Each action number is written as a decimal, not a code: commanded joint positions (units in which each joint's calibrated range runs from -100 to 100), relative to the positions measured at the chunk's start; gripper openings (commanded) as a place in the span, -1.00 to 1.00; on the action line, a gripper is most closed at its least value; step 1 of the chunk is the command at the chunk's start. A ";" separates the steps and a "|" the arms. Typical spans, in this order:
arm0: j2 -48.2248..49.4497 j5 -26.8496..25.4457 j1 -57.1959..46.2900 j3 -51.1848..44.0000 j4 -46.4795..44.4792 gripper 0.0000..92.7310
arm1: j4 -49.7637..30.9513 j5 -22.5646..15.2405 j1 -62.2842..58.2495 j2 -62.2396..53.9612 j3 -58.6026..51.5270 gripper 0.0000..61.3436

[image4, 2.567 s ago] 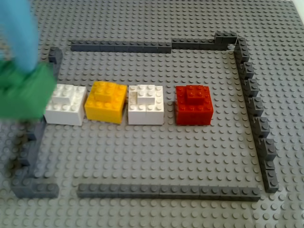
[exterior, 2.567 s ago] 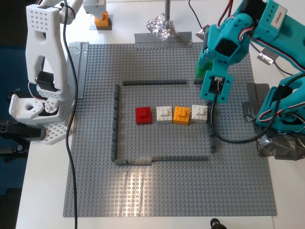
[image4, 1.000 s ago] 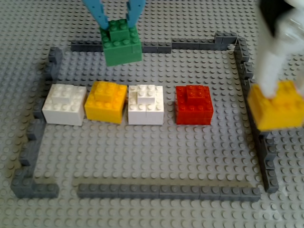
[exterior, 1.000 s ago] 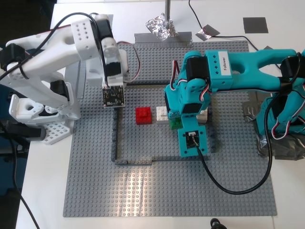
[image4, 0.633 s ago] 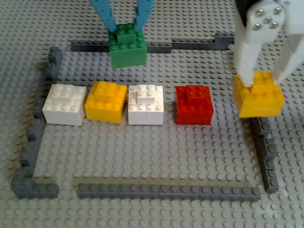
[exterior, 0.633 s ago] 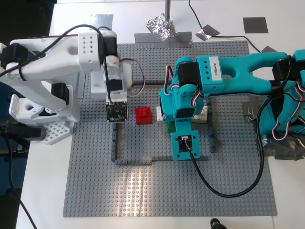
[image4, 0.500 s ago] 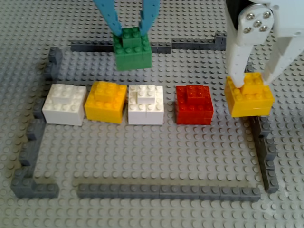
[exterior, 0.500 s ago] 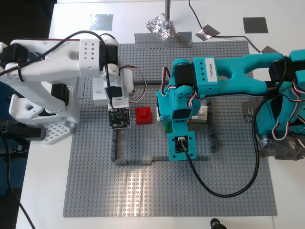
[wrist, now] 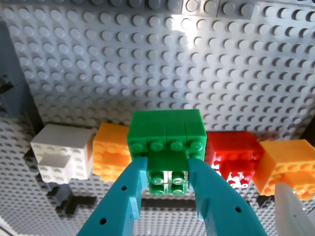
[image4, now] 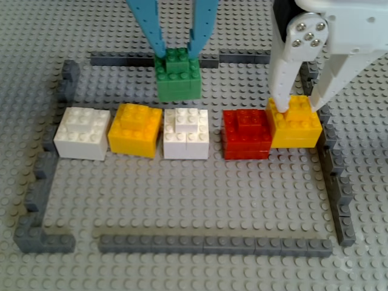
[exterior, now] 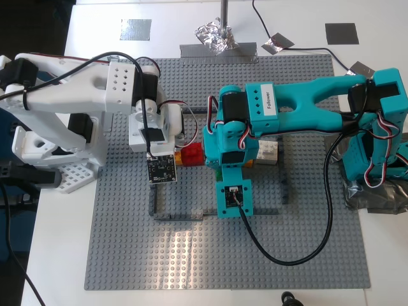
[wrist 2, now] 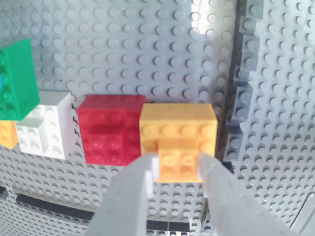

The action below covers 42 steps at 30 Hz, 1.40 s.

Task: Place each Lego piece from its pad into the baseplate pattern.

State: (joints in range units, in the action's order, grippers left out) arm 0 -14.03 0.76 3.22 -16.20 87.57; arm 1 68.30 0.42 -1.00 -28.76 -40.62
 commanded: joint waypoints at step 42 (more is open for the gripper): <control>-7.26 1.17 -1.80 -7.51 0.07 -0.89 | 7.04 -0.24 5.75 -9.61 6.08 -0.48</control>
State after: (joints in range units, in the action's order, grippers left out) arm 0 -22.57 1.91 1.74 -21.95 87.48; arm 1 71.36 -0.07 3.18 -34.89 -41.39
